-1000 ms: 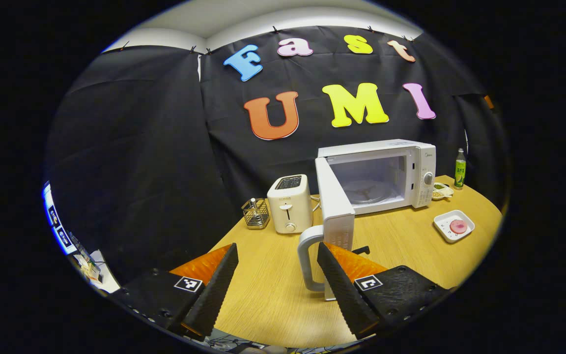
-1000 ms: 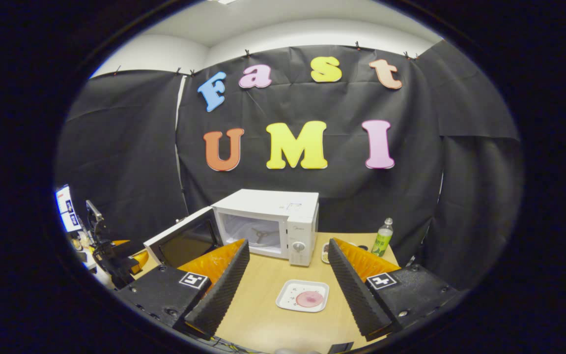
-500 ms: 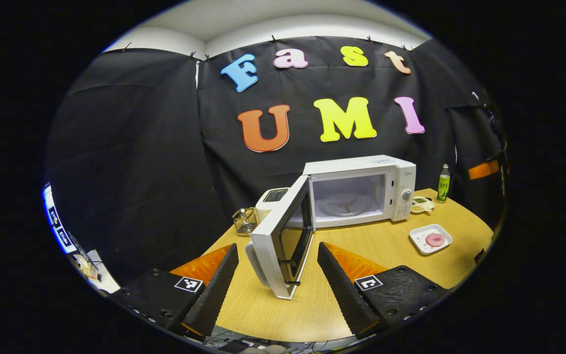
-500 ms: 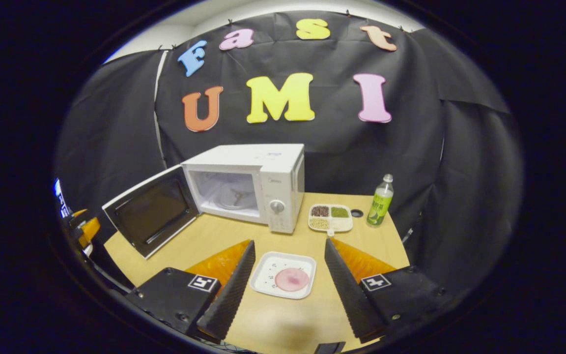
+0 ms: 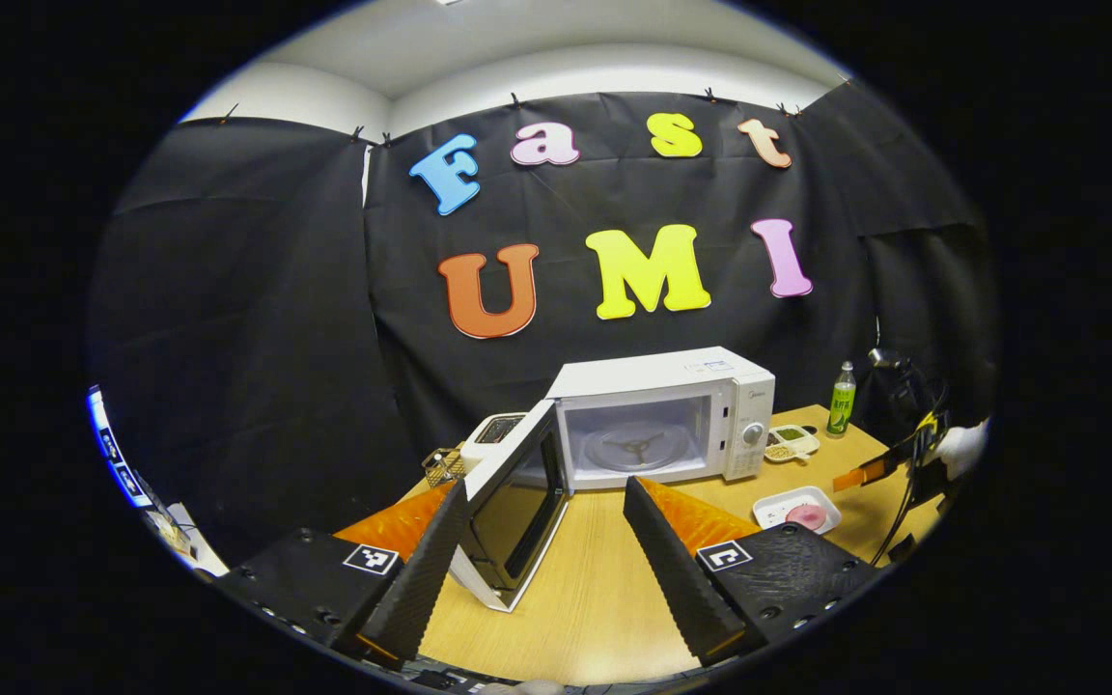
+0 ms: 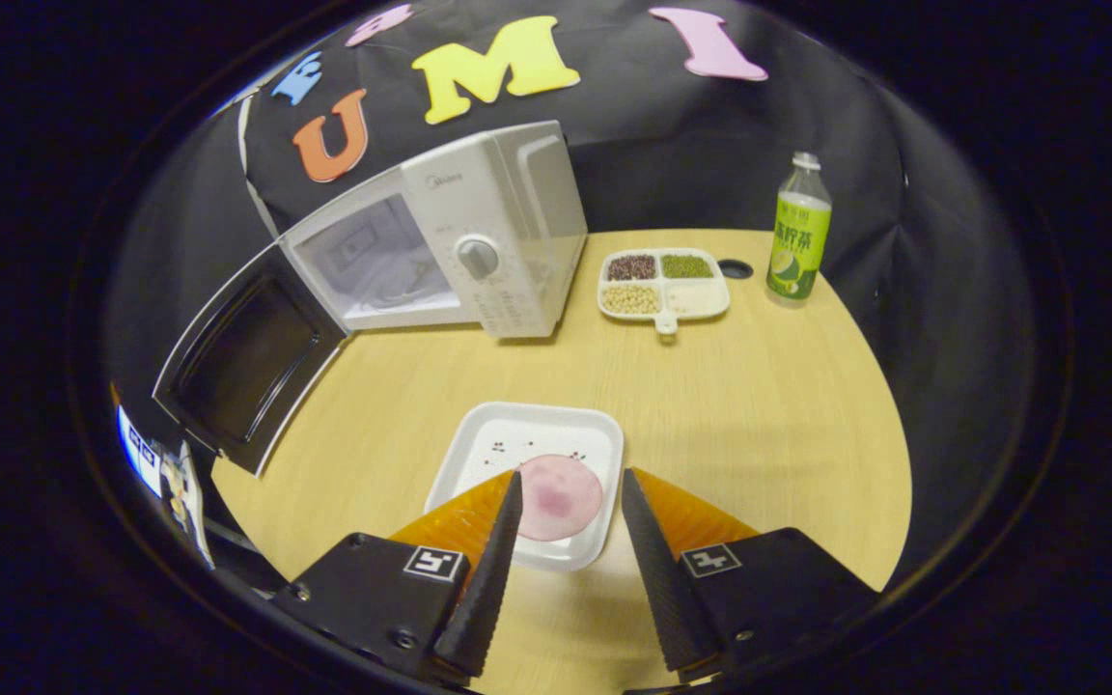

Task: Open the microwave oven with the left hand, put the food in, and close the microwave oven.

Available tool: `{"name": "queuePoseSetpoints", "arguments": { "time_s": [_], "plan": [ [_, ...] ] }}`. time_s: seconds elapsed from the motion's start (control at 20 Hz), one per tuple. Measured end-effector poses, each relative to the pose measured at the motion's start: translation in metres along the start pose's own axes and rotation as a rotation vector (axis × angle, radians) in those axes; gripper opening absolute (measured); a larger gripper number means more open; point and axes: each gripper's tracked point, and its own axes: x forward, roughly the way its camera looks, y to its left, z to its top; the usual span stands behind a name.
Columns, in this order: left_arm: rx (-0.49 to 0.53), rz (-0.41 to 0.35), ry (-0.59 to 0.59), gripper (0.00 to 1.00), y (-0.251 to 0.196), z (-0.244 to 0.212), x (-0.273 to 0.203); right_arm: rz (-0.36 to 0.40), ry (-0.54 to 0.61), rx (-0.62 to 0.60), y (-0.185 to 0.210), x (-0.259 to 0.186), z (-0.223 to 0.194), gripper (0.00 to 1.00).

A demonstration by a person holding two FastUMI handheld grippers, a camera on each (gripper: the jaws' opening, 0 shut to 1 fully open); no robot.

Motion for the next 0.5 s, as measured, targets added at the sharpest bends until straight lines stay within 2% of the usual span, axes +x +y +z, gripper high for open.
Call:
{"name": "queuePoseSetpoints", "arguments": {
  "time_s": [0.05,0.1,0.15,0.2,0.25,0.3,0.45,0.5],
  "plan": [
    [-0.004,0.008,0.003,0.96,-0.004,0.003,0.002,0.001,0.036,0.002,-0.007,0.01,-0.005,0.53],
    [-0.004,0.019,0.0,0.96,-0.008,0.007,0.002,0.012,0.074,0.012,-0.01,0.019,-0.011,0.64],
    [-0.002,0.031,-0.004,0.96,-0.011,0.011,0.004,0.035,0.118,0.031,-0.011,0.028,-0.018,0.51],
    [0.002,0.043,0.002,0.96,-0.013,0.013,0.004,0.061,0.157,0.057,-0.009,0.034,-0.024,0.5],
    [0.004,0.054,0.005,0.96,-0.016,0.013,0.005,0.083,0.187,0.079,-0.008,0.039,-0.026,0.6],
    [0.004,0.067,0.008,0.96,-0.019,0.015,0.004,0.096,0.212,0.095,-0.009,0.044,-0.029,0.46],
    [0.005,0.099,0.014,0.96,-0.026,0.022,0.003,0.118,0.252,0.134,-0.011,0.05,-0.024,0.29],
    [0.005,0.111,0.014,0.96,-0.027,0.025,0.003,0.124,0.281,0.146,-0.011,0.048,-0.029,0.35]
  ]
}}
